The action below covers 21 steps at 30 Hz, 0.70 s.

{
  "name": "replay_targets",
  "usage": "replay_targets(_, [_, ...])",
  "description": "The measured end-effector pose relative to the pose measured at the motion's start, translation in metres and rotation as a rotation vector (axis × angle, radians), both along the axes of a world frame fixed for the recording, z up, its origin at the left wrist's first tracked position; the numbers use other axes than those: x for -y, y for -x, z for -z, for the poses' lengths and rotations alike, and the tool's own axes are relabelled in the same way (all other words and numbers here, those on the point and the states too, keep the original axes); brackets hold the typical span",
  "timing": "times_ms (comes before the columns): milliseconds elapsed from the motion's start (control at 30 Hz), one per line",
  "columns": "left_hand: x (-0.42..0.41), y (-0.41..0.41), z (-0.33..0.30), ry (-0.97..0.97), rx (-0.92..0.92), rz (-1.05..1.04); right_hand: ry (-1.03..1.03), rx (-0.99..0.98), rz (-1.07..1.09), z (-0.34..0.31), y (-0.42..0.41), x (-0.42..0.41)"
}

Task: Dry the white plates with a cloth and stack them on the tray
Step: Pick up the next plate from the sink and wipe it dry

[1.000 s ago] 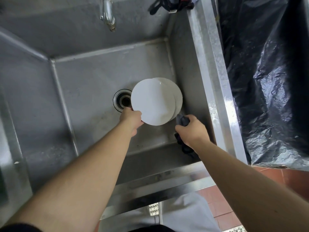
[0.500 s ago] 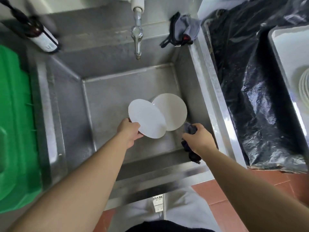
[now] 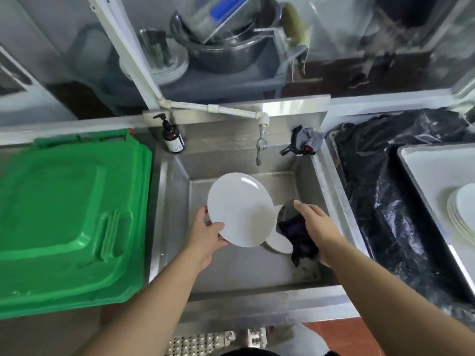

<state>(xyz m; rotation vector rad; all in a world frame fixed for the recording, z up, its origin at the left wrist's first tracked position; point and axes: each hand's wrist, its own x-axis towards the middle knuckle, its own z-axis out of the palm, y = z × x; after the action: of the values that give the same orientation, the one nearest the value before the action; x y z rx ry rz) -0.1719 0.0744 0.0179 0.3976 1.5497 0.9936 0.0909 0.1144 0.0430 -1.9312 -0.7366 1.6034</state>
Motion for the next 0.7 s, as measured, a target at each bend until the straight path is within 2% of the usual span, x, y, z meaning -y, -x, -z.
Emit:
replay_targets(267, [-0.001, -0.021, -0.096, -0.217, -0.051, -0.075, -0.227, -0.120, -0.050, -0.097, 0.012, -0.043])
replay_targets(367, [0.001, -0.036, -0.127, -0.256, -0.087, -0.086, -0.375, -0.093, -0.158, -0.127, 0.008, -0.051])
replay_targets(433, [0.003, -0.046, -0.144, -0.295, -0.094, -0.096, -0.524, 0.012, -0.279, -0.146, 0.006, -0.050])
replay_targets(600, [0.006, -0.070, -0.185, -0.416, -0.056, -0.166, -1.004, 0.536, -0.603, -0.176, 0.003, -0.041])
replay_targets(700, [0.008, -0.078, -0.210, -0.504, -0.070, -0.151, -1.130, 0.652, -0.692, -0.191, 0.006, -0.033])
